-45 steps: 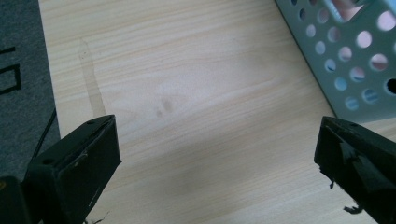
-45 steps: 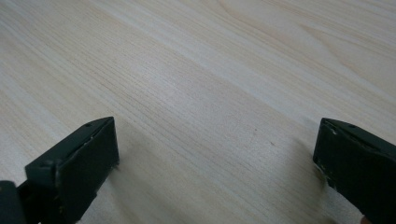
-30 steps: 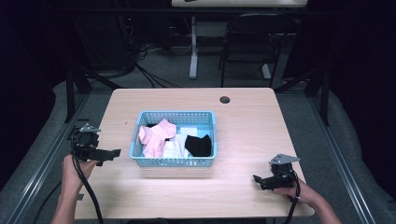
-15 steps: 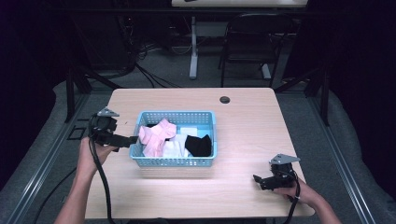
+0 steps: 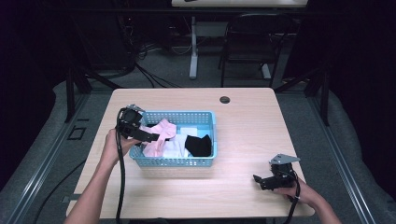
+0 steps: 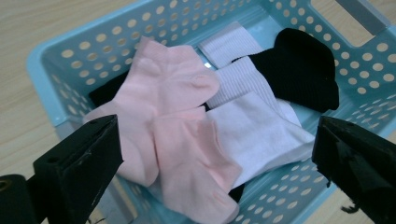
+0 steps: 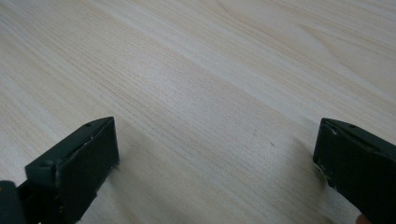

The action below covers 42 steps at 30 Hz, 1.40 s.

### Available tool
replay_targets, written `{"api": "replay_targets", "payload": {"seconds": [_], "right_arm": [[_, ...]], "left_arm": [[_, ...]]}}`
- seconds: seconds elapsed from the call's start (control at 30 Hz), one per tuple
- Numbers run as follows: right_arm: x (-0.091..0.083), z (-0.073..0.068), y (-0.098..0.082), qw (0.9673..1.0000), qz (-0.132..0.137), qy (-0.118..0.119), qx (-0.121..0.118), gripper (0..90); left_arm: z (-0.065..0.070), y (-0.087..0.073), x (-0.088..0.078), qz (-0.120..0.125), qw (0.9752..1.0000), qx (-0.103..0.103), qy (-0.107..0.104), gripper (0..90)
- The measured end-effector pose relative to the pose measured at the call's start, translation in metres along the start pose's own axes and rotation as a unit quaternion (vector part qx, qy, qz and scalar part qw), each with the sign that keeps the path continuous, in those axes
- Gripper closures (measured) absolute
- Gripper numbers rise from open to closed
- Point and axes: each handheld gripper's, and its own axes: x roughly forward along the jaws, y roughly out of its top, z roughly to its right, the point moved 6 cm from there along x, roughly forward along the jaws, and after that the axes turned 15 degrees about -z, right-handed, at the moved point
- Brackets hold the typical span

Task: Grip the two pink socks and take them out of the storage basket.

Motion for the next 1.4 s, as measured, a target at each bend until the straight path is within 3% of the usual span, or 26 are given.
{"api": "replay_targets", "payload": {"seconds": [0.23, 0.37, 0.53, 0.57, 0.73, 1.07, 1.27, 1.4], "right_arm": [[0.0, 0.0, 0.0, 1.0, 0.001, 0.001, 0.0, 0.0], [0.0, 0.0, 0.0, 1.0, 0.001, 0.001, 0.0, 0.0], [0.0, 0.0, 0.0, 1.0, 0.001, 0.002, 0.0, 0.0], [0.0, 0.0, 0.0, 1.0, 0.001, 0.002, 0.0, 0.0], [0.0, 0.0, 0.0, 1.0, 0.001, 0.002, 0.0, 0.0], [0.0, 0.0, 0.0, 1.0, 0.0, 0.001, -0.001, 0.0], [0.0, 0.0, 0.0, 1.0, 0.0, 0.002, 0.0, 0.0], [0.0, 0.0, 0.0, 1.0, 0.0, 0.002, 0.0, 0.0]], "left_arm": [[0.001, 0.006, 0.019, -0.009, 0.9999, 0.005, -0.004, 10.7], [-0.001, 0.007, 0.033, -0.031, 0.9994, 0.002, -0.014, 15.1], [-0.006, 0.009, 0.044, -0.053, 0.9986, -0.002, -0.007, 20.6], [-0.008, 0.008, 0.048, -0.067, 0.9977, -0.007, -0.004, 21.5], [-0.013, 0.006, 0.055, -0.089, 0.9958, -0.019, 0.001, 27.3], [-0.016, 0.007, 0.065, -0.112, 0.9932, -0.029, 0.015, 35.0], [-0.019, 0.006, 0.07, -0.126, 0.9911, -0.041, 0.013, 35.4], [-0.016, 0.007, 0.072, -0.13, 0.9908, -0.037, 0.009, 42.3]]}}
